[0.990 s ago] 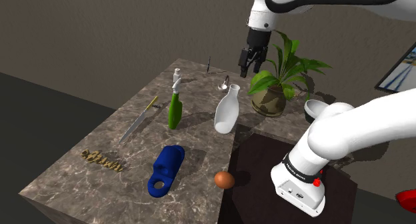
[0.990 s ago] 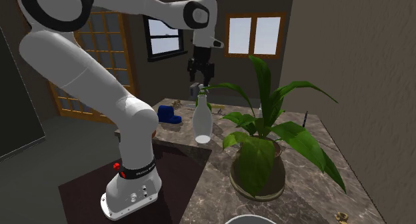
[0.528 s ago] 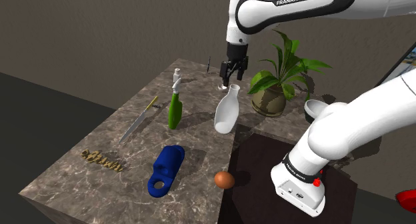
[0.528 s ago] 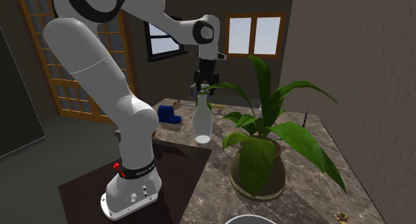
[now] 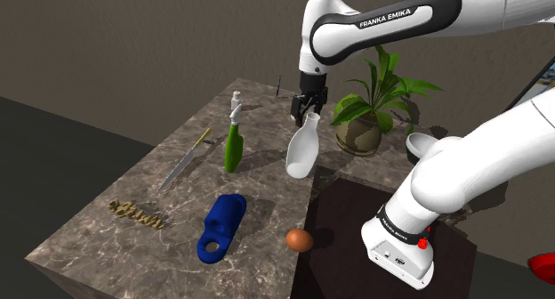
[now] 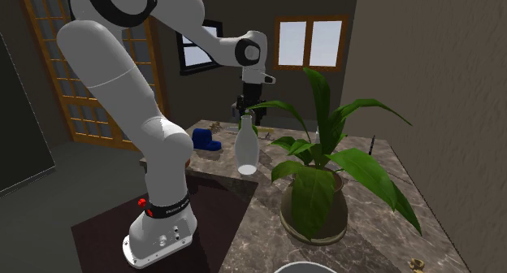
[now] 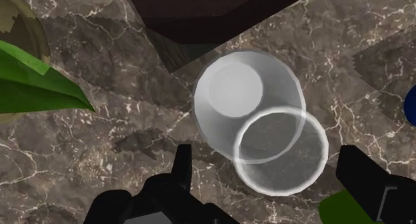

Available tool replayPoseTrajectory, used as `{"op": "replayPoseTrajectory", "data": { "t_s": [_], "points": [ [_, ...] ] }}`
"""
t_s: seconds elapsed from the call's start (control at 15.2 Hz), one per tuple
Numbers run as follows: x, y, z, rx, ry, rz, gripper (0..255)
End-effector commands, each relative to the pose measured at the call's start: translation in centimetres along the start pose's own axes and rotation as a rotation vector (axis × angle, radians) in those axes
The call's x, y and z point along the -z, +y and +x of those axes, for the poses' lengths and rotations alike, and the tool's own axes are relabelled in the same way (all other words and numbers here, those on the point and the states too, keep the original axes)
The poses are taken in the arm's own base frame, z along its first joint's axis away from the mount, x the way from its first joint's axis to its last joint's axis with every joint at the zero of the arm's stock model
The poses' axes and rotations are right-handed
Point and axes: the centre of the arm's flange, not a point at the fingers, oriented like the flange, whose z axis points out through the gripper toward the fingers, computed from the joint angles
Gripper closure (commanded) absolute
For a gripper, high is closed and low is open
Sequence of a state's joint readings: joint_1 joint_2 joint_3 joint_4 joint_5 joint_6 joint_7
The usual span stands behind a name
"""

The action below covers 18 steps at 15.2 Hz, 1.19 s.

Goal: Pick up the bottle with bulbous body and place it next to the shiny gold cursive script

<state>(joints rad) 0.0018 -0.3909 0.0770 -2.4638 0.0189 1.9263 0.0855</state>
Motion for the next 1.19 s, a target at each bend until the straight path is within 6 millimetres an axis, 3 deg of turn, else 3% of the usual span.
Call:
{"op": "replayPoseTrajectory", "data": {
  "t_s": [0.0, 0.33, 0.4, 0.99, 1.12],
  "points": [
    [-0.2, 0.0, 0.0, 0.0, 0.0, 0.0, 0],
    [-0.2, 0.0, 0.0, 0.0, 0.0, 0.0, 0],
    [-0.2, 0.0, 0.0, 0.0, 0.0, 0.0, 255],
    [-0.2, 0.0, 0.0, 0.0, 0.0, 0.0, 255],
    [0.9, 0.0, -0.2, 0.0, 0.0, 0.0, 255]
  ]
}}
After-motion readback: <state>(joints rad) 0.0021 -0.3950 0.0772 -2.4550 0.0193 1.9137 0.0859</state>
